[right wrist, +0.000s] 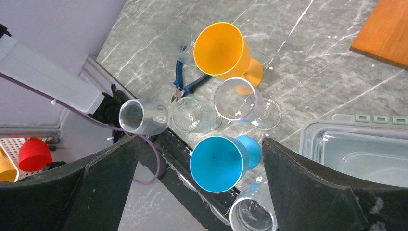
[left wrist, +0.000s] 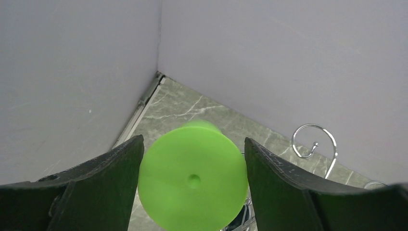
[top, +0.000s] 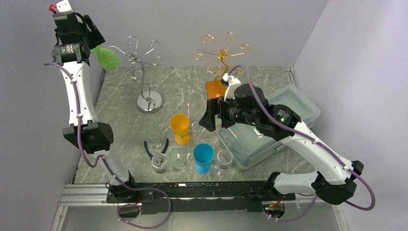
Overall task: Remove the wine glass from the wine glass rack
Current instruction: Place the wine glass at the center of the board.
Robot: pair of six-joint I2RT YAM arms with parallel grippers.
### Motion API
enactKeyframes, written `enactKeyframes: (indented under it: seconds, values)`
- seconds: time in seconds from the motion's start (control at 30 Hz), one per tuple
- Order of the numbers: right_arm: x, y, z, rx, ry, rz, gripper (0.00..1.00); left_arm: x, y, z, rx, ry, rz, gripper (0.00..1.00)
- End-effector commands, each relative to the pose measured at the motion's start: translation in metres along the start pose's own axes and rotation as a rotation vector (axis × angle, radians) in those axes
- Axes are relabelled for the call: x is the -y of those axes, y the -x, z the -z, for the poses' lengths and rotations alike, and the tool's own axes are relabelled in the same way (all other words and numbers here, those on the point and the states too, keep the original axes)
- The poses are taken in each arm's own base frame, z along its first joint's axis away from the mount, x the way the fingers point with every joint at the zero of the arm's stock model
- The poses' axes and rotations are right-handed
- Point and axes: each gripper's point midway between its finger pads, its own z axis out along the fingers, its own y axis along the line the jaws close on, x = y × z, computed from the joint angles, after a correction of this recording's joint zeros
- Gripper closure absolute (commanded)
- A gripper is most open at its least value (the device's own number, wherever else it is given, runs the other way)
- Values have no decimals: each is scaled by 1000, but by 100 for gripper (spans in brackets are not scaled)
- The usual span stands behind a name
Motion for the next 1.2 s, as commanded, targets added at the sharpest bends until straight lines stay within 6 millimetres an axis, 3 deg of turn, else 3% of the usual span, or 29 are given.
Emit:
enactKeyframes:
  seconds: [0.0, 0.2, 0.53, 0.93, 1.17]
  values:
    - [-8, 11, 7, 54, 49, 20, 0, -8, 18, 21, 48, 24, -4, 55]
    - [-9, 11, 9, 61, 58, 24, 0, -20, 8, 32, 21, 72, -18, 55]
    - [-12, 12, 4, 72, 84, 39, 0, -35, -34, 63, -96, 111, -32, 55]
    - [-22, 20, -7, 98, 127, 65, 0, -48, -98, 124, -259, 97, -36, 55]
    - [-30, 22, -14, 107, 167, 72, 0, -45, -118, 165, -321, 43, -42, 55]
